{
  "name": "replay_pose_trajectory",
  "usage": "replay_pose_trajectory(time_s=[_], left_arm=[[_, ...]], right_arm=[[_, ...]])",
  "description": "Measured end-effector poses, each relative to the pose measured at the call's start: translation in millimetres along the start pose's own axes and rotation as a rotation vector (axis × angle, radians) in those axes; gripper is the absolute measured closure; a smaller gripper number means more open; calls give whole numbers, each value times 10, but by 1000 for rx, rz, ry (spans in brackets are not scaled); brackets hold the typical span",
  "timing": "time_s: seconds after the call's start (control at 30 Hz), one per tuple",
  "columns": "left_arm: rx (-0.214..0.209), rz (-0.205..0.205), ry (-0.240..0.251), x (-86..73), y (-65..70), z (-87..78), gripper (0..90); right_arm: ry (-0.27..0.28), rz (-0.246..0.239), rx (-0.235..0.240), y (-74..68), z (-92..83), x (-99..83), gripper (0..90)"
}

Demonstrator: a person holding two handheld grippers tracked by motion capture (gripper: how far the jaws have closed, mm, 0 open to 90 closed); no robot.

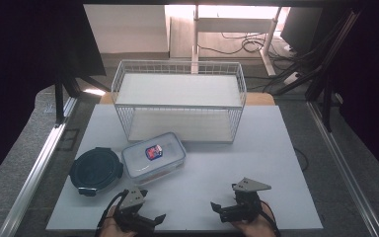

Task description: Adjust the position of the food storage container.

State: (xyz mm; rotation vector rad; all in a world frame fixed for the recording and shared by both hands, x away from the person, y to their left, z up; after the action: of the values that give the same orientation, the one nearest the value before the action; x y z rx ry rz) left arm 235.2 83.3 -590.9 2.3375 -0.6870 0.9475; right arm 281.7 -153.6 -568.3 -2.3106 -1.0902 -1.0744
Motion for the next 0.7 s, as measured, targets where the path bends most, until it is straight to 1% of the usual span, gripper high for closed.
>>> replay_pose_trajectory(time_s=[0.07,0.13,0.2,0.27,0.3,0.33,0.37,0.4,0.5,0.6,0.63,0.7], left_arm=[[-4,5,4,-1,11,6,0],[-6,1,9,6,16,-4,0],[-8,-4,25,27,4,-26,0],[-9,-10,25,28,-5,-30,0],[-8,-22,11,19,-26,-30,0],[-8,-22,11,19,-26,-30,0],[-14,-27,4,18,-29,-26,0],[-17,-32,10,33,-21,-31,3],[-53,-27,29,66,37,-59,11],[-33,-15,15,63,36,-62,36],[-37,-18,-2,50,33,-63,58],[-57,-26,-22,37,36,-75,148]], right_arm=[[-13,-9,-1,-1,5,-15,0],[-16,-6,-1,-5,13,-18,6],[-21,-8,2,-12,12,-18,17],[-17,-10,7,-19,16,-13,20],[-24,-13,17,-31,22,-18,32],[-24,-13,17,-31,22,-18,32],[-29,-28,10,-25,25,-28,54],[-26,-32,9,-24,24,-26,62],[-9,-32,13,-29,6,-3,79],[-4,-33,16,-33,-2,2,88],[-5,-34,17,-32,-1,1,90],[-7,-32,16,-28,6,-4,96]])
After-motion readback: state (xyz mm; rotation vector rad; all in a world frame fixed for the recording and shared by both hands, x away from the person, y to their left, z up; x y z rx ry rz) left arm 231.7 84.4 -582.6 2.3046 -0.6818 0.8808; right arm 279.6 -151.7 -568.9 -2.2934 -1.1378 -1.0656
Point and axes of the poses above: each handheld gripper's, and its own axes: z roughly forward along the jaws, x roughly out of its top, y roughly to its right, the point moved 9 cm from there along z, roughly forward along the jaws, and after that the axes turned 10 degrees about -z, right-handed, at the moved point
